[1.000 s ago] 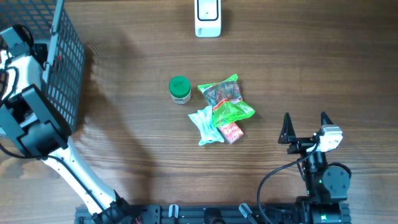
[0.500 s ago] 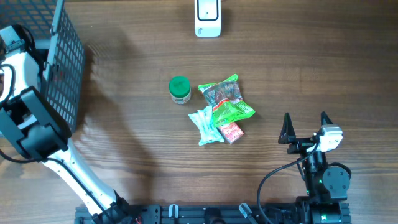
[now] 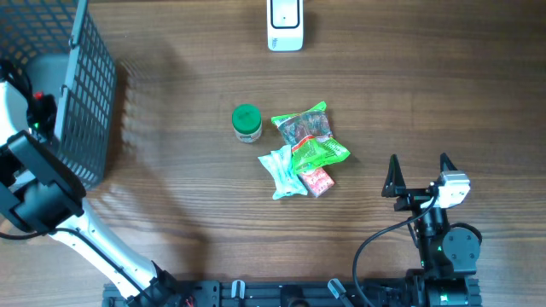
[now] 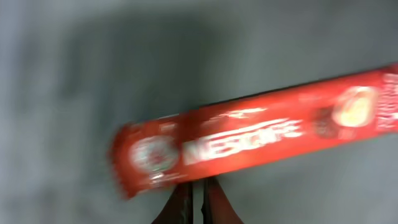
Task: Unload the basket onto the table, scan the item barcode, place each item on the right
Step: 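Grasp the red Nescafe coffee stick in the basket with left gripper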
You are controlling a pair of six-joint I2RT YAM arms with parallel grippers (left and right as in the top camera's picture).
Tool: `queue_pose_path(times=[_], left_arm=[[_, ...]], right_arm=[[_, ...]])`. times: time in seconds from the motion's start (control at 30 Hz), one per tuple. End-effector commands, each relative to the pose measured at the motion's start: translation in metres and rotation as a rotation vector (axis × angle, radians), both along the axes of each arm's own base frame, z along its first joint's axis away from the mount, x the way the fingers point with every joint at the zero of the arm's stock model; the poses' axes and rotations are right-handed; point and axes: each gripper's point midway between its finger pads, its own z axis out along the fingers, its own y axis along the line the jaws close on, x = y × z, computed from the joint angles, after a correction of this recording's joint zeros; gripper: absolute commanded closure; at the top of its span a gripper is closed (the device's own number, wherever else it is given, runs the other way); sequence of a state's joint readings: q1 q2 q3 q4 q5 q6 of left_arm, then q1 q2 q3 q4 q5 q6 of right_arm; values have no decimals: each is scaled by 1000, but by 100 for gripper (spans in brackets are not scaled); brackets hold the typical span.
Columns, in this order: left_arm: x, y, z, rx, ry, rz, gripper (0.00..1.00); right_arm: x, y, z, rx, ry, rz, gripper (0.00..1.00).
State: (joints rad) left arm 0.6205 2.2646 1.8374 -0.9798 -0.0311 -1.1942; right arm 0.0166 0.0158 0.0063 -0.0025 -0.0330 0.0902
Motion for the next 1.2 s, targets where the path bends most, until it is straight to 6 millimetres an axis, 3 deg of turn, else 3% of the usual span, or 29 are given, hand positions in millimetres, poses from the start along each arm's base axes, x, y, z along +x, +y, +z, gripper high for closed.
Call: queue_pose_path(times=[0.0,0.2,0.33,0.5,0.67,0.83,1.07,1.17], left_arm=[[14,-13,-20,-59,-64,-285,96],[53,-20,-12,41,-152,-519,96],[75,2,-2,200,-176,-499,96],[81,24,8,356,-129,-443,91],[63,36,7,395,-42,-333,95],[49,31,1,360,9,-314,95],[-13,24,-10,271,178,-6,96],[-26,20,-13,222,202,43,96]], right_arm=[[0,2,0,15,0,11,0],[0,2,0,15,0,10,0],[0,2,0,15,0,10,0],[0,2,0,15,0,11,0],[0,2,0,14,0,11,0],[0,2,0,15,0,11,0],[0,2,0,15,0,10,0],[0,2,0,15,0,10,0]])
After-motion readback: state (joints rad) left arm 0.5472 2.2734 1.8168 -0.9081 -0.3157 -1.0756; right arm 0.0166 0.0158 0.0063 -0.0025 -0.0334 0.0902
